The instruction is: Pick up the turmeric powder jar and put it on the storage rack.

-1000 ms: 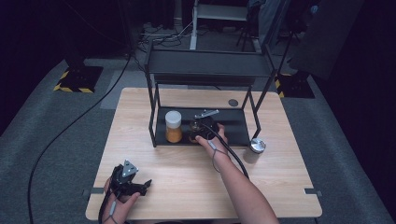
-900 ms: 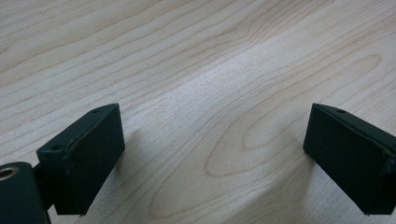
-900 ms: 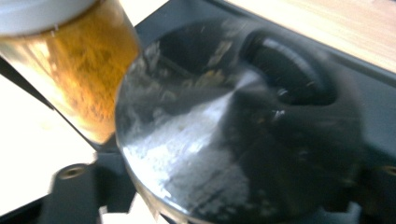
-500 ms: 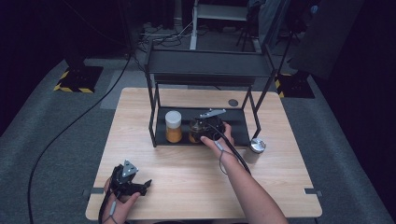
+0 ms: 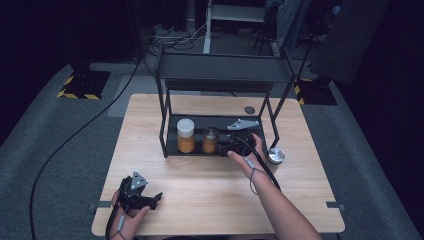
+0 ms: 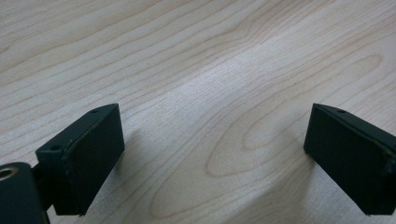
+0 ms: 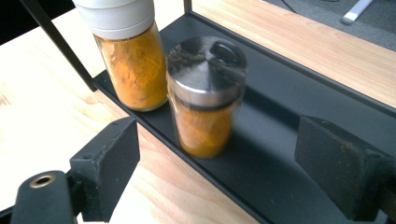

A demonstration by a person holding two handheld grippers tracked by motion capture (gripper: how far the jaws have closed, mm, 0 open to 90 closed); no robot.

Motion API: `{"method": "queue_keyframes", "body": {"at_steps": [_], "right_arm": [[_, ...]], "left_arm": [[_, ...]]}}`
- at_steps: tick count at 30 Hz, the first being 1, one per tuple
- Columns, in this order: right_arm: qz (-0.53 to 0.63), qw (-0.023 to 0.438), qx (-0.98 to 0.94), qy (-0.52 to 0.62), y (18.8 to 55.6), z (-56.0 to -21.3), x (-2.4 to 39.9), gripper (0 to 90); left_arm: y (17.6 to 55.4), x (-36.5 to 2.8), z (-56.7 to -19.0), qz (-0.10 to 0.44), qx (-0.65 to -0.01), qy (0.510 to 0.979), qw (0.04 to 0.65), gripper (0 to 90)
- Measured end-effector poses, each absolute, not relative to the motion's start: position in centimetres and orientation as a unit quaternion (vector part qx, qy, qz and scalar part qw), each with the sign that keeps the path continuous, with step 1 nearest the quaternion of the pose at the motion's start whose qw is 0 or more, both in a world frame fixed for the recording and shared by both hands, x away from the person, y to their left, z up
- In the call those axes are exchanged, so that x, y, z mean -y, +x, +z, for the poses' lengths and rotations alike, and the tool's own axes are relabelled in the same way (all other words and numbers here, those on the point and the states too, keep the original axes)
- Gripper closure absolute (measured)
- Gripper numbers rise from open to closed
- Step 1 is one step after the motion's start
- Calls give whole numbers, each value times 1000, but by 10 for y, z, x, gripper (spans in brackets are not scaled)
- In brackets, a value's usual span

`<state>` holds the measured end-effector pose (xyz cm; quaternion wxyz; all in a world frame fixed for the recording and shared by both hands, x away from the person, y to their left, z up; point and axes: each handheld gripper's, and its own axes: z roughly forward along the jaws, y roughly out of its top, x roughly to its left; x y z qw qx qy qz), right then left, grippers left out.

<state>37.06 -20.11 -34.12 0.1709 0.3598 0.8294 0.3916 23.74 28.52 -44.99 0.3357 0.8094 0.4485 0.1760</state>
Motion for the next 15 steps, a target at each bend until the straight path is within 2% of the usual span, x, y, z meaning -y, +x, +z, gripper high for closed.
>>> {"method": "queue_keyframes", "body": {"at_steps": [15], "right_arm": [[403,186,-810,382,339,-336,253,133]], "left_arm": [[239,-285,-450,175,-446,811,334,36]]}}
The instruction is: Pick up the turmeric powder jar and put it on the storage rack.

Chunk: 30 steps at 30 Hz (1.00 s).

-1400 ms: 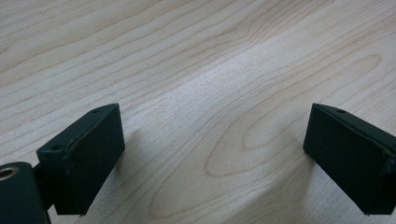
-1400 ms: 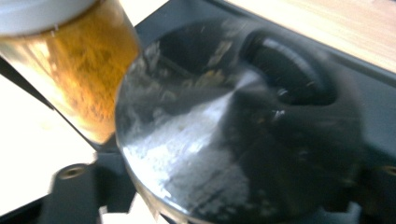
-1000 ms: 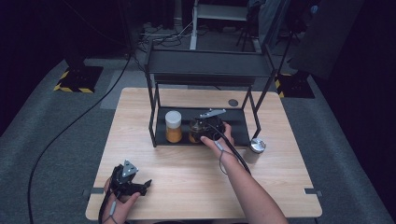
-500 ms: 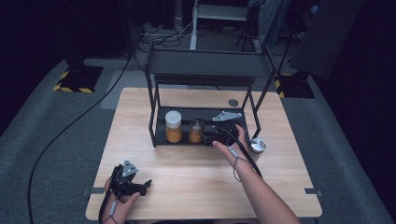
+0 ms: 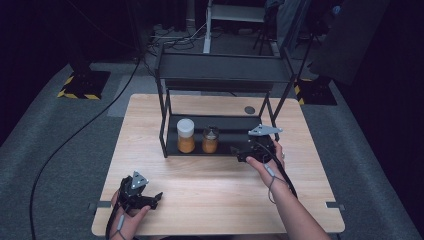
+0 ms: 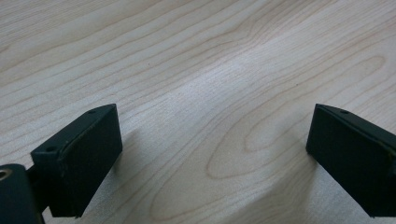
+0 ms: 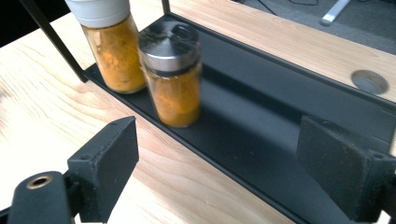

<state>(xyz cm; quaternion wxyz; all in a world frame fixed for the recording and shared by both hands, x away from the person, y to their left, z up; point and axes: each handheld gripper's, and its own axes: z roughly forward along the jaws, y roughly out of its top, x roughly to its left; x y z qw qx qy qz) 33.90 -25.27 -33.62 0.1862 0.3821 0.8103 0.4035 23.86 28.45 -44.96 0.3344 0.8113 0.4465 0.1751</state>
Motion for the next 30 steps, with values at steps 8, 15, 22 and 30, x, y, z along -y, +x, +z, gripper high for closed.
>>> {"method": "queue_keyframes", "body": {"at_steps": [8,15,22,30], "right_arm": [[400,197,-803,396,328,-336,274,128],[400,204,-796,406,317,-335,289,128],[398,209,-790,416,308,-333,300,127],[398,216,-783,426,300,-335,312,127]], "left_arm": [[238,-284,-449,174,-446,812,334,36],[238,-285,-450,174,-446,812,335,36],[239,-284,-450,174,-446,811,335,35],[240,-283,-449,174,-445,812,334,36]]}}
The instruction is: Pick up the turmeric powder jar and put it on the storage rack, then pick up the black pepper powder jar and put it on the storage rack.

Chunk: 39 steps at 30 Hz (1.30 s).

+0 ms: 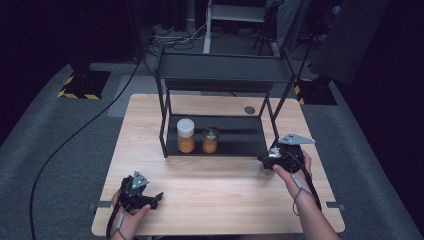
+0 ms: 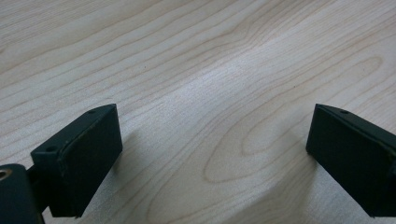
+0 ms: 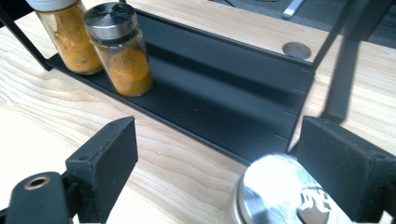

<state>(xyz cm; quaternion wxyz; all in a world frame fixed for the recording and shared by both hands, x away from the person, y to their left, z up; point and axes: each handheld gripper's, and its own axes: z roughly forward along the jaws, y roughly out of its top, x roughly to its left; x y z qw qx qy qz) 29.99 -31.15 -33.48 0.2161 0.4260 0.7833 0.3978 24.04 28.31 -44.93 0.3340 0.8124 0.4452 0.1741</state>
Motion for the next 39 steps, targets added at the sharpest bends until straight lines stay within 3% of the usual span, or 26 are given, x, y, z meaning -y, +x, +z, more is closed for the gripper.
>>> {"method": "queue_keyframes", "body": {"at_steps": [39], "right_arm": [[375,229,-763,475,281,-370,342,123]], "left_arm": [[240,-283,-449,175,-445,812,334,36]]}}
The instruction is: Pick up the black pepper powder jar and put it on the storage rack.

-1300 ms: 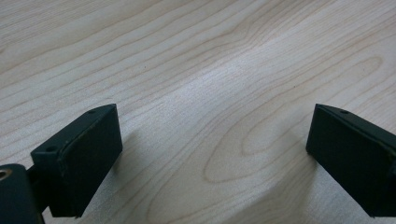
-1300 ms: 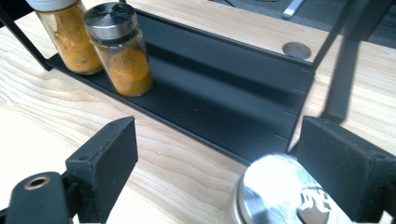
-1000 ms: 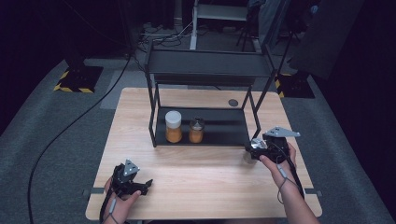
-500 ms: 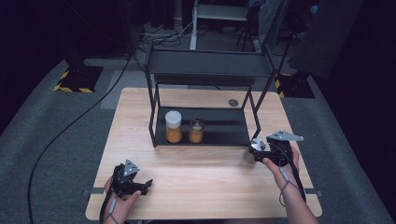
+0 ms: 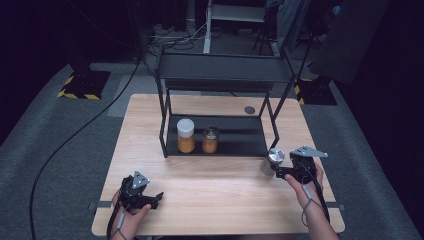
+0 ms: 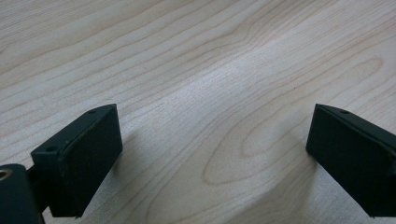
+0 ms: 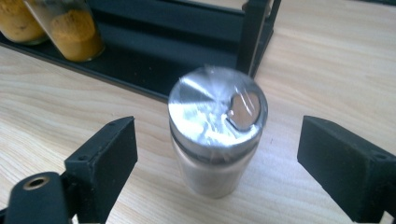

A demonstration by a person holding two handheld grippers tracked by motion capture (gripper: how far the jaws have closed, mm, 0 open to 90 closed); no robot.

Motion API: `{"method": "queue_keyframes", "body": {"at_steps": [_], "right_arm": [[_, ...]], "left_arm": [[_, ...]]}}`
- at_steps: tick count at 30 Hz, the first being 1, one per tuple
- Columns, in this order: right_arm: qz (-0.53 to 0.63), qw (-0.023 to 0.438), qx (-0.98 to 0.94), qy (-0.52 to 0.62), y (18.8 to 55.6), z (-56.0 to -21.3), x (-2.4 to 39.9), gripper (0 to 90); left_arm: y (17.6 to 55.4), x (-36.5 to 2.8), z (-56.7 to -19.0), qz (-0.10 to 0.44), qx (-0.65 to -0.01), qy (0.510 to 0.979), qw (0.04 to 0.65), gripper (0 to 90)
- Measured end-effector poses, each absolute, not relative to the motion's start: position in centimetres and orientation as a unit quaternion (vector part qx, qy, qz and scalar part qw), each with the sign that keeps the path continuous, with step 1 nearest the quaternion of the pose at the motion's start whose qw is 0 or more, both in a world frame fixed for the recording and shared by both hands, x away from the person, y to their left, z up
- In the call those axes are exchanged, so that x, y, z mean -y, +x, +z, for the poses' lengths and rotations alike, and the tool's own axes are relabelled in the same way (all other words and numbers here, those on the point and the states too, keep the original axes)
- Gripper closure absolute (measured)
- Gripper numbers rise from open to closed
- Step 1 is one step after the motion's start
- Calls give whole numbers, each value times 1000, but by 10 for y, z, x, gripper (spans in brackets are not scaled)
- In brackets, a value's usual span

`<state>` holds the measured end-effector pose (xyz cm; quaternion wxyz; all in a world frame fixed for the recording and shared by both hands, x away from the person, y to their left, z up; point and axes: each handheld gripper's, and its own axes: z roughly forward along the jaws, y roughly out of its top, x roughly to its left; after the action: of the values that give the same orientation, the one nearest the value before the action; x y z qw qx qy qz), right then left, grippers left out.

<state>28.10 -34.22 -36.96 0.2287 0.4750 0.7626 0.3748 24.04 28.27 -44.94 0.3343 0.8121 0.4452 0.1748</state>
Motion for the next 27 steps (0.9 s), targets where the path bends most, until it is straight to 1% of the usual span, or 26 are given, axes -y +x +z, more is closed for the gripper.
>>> {"method": "queue_keyframes", "body": {"at_steps": [11,27], "right_arm": [[361,221,-765,486,284,-387,343,121],[351,214,-769,489,307,-404,333,122]], "left_arm": [[239,-282,-449,175,-447,811,334,36],[239,-282,-449,176,-447,811,334,36]]}}
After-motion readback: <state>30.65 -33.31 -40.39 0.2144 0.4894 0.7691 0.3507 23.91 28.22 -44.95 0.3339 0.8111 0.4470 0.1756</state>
